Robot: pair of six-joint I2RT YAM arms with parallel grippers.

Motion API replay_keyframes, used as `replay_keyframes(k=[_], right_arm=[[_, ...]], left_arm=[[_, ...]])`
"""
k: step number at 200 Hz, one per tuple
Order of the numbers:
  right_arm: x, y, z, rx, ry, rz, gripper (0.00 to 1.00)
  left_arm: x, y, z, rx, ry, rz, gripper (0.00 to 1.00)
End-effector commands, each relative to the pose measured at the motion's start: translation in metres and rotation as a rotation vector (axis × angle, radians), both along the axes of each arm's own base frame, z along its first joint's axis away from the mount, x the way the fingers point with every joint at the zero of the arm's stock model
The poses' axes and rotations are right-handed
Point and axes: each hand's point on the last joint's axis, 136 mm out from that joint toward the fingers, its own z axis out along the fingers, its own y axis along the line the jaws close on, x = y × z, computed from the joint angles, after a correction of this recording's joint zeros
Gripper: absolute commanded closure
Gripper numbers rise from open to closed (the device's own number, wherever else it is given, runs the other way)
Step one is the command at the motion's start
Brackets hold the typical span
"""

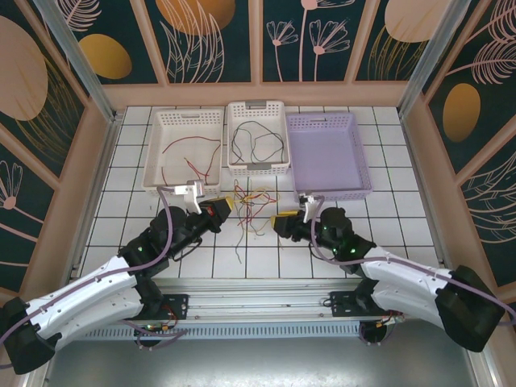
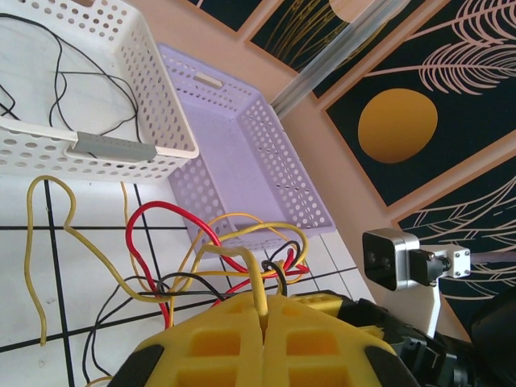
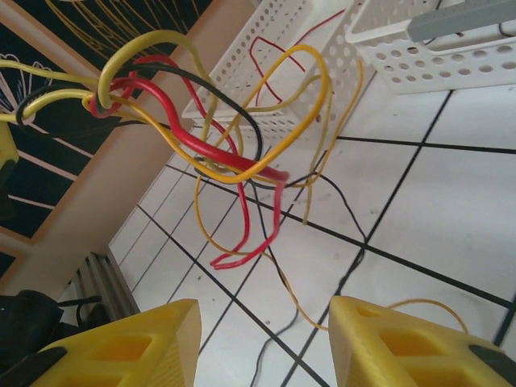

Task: Untangle the cables

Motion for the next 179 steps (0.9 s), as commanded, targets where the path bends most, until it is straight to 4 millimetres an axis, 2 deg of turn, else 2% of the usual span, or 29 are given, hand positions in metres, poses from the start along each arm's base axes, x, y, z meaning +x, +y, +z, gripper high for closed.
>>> replay_keyframes(k=[1, 39, 114, 144, 179], right_arm=[[0.006, 0.01, 0.027, 0.107, -0.071, -0.021, 0.54], [0.015, 0.023, 0.02, 0.101, -0.055, -0.027, 0.53], [0.025, 0.041, 0.028, 0.128, -0.102, -0.032, 0.52], [0.031, 0.046, 0.025, 0.122, -0.099, -0.041, 0.51], [0.043, 0.049, 0.016, 0.096, -0.077, -0.084, 0.59]], left_arm=[[0.001, 0.002, 0.013, -0.066, -0.026, 0.015, 1.0], [0.0, 0.003, 0.014, -0.08, -0.025, 0.015, 1.0], [-0.002, 0.004, 0.013, -0.091, -0.017, 0.011, 1.0], [-0.002, 0.003, 0.014, -0.099, -0.016, 0.008, 1.0], [-0.003, 0.003, 0.017, -0.109, -0.017, 0.004, 1.0]])
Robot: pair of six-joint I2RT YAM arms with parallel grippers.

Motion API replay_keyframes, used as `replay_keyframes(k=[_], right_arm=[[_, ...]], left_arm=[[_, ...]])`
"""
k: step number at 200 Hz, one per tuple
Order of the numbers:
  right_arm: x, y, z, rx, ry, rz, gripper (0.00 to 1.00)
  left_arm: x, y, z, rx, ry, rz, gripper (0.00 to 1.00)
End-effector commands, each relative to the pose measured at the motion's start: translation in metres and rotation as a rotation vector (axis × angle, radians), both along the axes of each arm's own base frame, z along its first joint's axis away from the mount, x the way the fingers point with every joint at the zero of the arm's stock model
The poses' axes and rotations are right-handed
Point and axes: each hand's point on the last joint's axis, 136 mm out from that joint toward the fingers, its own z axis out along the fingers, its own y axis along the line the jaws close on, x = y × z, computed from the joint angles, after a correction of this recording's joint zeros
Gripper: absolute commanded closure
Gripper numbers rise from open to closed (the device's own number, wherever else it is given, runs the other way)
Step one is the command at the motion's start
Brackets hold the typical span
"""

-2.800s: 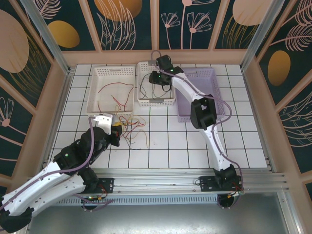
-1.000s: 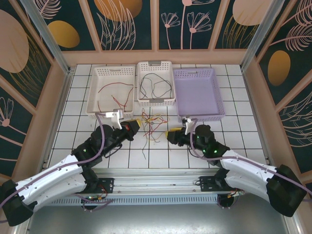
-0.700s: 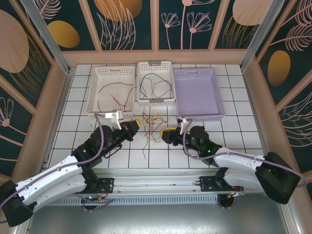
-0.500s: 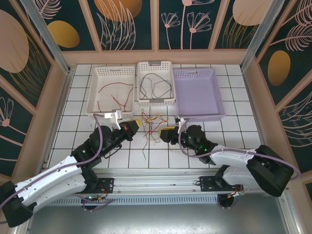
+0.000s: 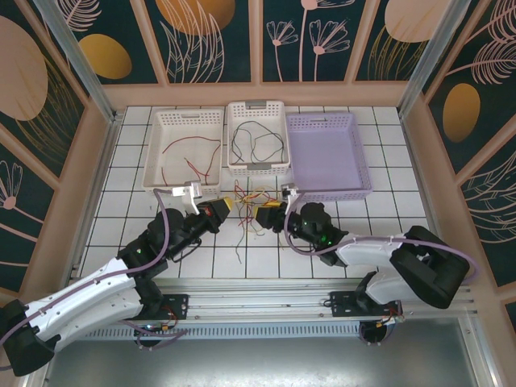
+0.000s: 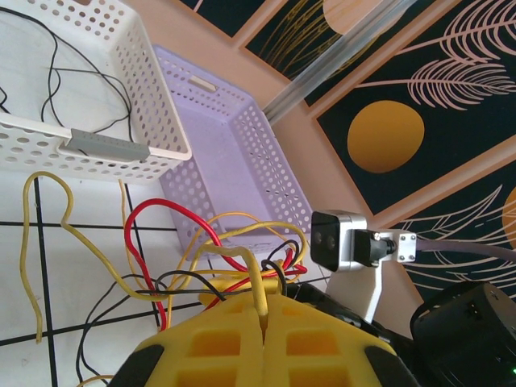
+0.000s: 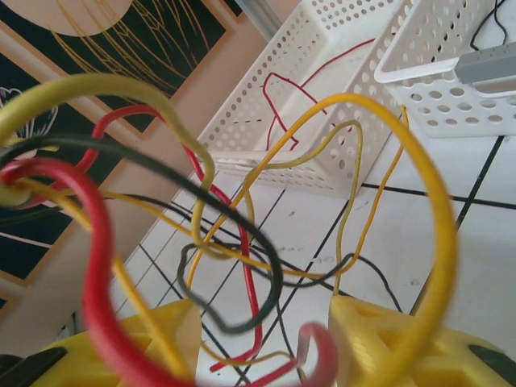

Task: Untangle the cables

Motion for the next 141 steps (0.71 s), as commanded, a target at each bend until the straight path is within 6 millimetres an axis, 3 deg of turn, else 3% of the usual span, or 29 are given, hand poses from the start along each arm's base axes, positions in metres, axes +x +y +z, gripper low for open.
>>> replay_keyframes(k=[1, 45, 84, 141], right_arm=[[0.01, 0.005, 0.018, 0.047, -0.041, -0.038, 0.6], [0.02, -0.005, 0.013, 0.003, -0.041, -0.115, 1.0], [0.027, -0.038, -0.007, -0.103, -0.006, -0.247, 1.0], [0.039, -0.137, -0.037, -0.099, 0.14, -0.516, 1.0]], left_arm=[[-0.001, 0.001, 0.014, -0.057, -0.028, -0.001, 1.0], [-0.003, 0.007, 0.017, -0.05, -0.032, 0.012, 1.0], [-0.005, 0.027, 0.019, -0.006, -0.046, 0.073, 1.0], [-0.008, 0.059, 0.03, 0.097, -0.078, 0.166, 1.0]])
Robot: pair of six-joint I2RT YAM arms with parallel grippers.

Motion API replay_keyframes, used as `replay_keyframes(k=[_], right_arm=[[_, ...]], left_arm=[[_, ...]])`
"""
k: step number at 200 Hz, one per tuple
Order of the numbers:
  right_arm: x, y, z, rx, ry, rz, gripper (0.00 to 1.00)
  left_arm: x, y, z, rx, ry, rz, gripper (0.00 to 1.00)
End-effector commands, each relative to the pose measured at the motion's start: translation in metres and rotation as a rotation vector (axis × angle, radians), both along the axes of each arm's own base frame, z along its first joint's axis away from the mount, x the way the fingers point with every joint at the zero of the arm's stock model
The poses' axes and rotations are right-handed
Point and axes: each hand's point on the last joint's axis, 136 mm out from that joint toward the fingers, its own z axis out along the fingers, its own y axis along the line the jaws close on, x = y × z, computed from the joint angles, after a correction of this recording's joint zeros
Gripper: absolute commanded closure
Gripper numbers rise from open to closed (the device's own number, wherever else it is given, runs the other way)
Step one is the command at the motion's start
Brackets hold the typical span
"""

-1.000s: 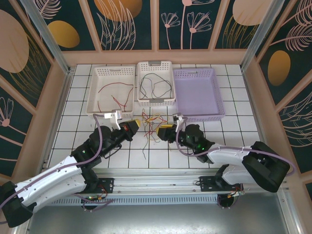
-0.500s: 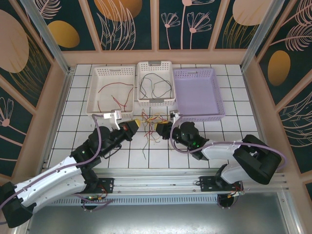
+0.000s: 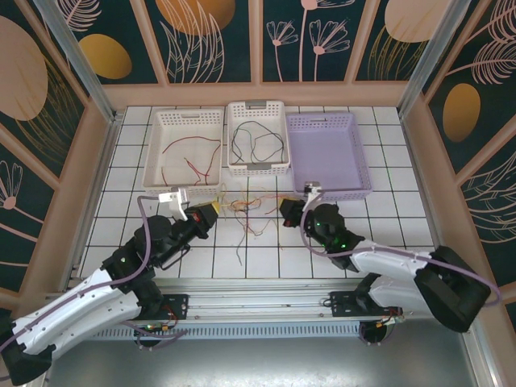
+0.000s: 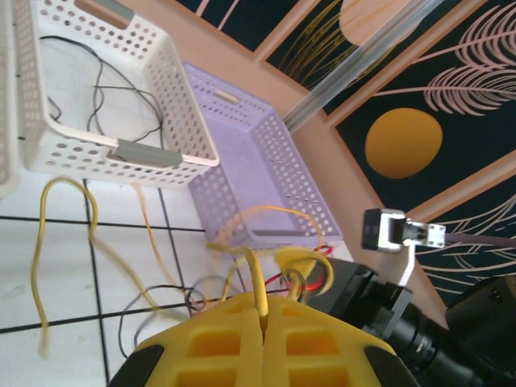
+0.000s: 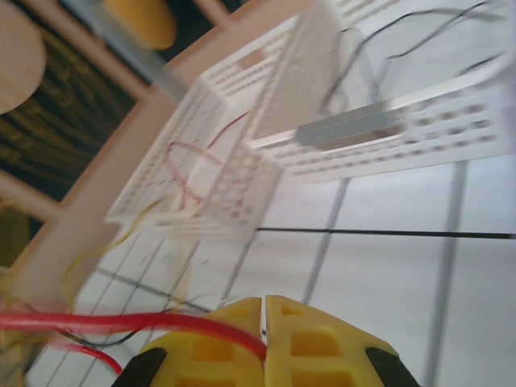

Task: Untangle the cables

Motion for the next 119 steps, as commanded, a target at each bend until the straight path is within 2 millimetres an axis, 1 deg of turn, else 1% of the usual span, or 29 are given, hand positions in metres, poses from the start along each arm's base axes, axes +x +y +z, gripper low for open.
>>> replay_keyframes(k=[1, 23, 41, 52, 54, 57, 72, 96, 119], right_arm=[[0.009, -0.058, -0.032, -0.035, 0.113, -0.203, 1.0], [0.007, -0.084, -0.024, -0.018, 0.095, -0.269, 1.0], [0.005, -0.105, -0.01, -0.018, 0.064, -0.334, 1.0], [0.001, -0.112, -0.002, -0.021, 0.044, -0.346, 1.0], [0.003, -0.119, 0.0, -0.02, 0.039, -0.372, 1.0], [0.003, -0.124, 0.001, -0.023, 0.038, -0.389, 1.0], [0.001, -0.141, 0.011, -0.031, 0.025, -0.438, 1.0], [0.0, -0.16, 0.023, -0.056, 0.023, -0.487, 1.0], [0.001, -0.165, 0.037, -0.058, 0.008, -0.486, 1.0]], left_arm=[[0.004, 0.024, 0.026, 0.039, -0.064, 0.094, 1.0], [0.004, 0.034, 0.029, 0.087, -0.072, 0.123, 1.0], [0.004, 0.042, 0.03, 0.129, -0.081, 0.151, 1.0], [0.003, 0.047, 0.031, 0.15, -0.085, 0.165, 1.0], [0.003, 0.048, 0.031, 0.152, -0.086, 0.167, 1.0], [0.003, 0.049, 0.032, 0.156, -0.088, 0.172, 1.0], [0.003, 0.055, 0.033, 0.181, -0.093, 0.188, 1.0], [0.003, 0.06, 0.033, 0.205, -0.098, 0.205, 1.0], [0.004, 0.06, 0.031, 0.216, -0.098, 0.206, 1.0]])
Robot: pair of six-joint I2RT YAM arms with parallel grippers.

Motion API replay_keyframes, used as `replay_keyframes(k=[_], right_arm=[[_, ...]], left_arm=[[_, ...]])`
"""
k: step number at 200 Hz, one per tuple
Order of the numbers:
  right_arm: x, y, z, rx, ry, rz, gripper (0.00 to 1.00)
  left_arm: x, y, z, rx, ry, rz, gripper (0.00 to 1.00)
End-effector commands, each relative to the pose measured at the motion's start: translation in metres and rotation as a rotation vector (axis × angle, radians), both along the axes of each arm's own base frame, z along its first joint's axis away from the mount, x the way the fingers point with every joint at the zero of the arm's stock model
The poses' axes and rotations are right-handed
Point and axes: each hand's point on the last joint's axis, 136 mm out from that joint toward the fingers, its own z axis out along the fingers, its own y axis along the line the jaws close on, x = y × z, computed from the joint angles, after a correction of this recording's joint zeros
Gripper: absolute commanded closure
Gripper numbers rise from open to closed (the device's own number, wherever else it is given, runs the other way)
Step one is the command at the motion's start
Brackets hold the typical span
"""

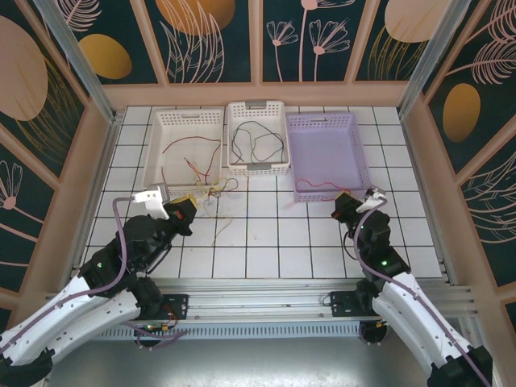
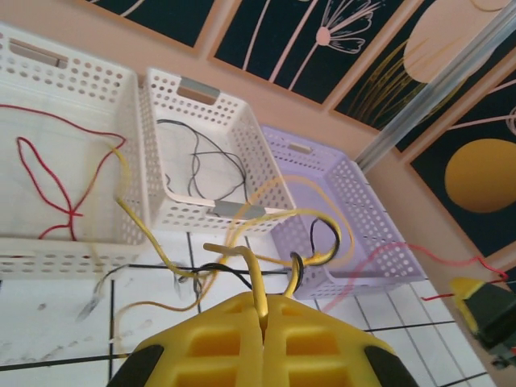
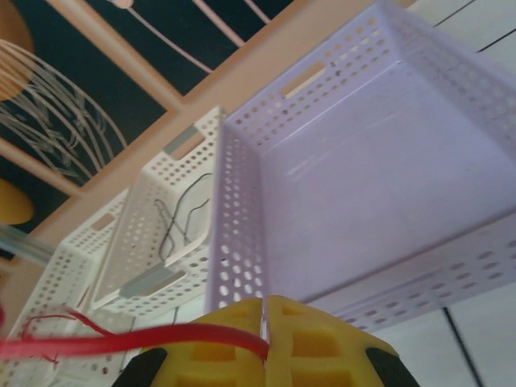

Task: Untangle the cables

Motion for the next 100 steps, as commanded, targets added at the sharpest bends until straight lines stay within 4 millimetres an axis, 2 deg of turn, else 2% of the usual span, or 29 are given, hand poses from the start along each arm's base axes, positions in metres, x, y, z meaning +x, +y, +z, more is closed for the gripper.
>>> replay_keyframes(k=[1, 15, 42, 72, 100], right_arm=[[-0.003, -0.009, 0.011, -0.044, 0.021, -0.011, 1.0], [-0.003, -0.006, 0.026, -0.041, -0.016, 0.011, 1.0], [-0.004, 0.011, 0.055, -0.006, -0.081, 0.105, 1.0], [0.0, 0.022, 0.076, 0.012, -0.109, 0.16, 1.0], [0.01, 0.033, 0.094, 0.009, -0.128, 0.198, 1.0]], left_arm=[[0.001, 0.01, 0.006, 0.039, -0.02, 0.036, 1.0], [0.001, 0.009, 0.006, 0.044, -0.022, 0.032, 1.0], [0.001, 0.012, 0.007, 0.062, -0.027, 0.035, 1.0], [-0.003, 0.011, 0.009, 0.081, -0.041, 0.009, 1.0], [-0.006, 0.01, 0.003, 0.129, -0.025, -0.017, 1.0]])
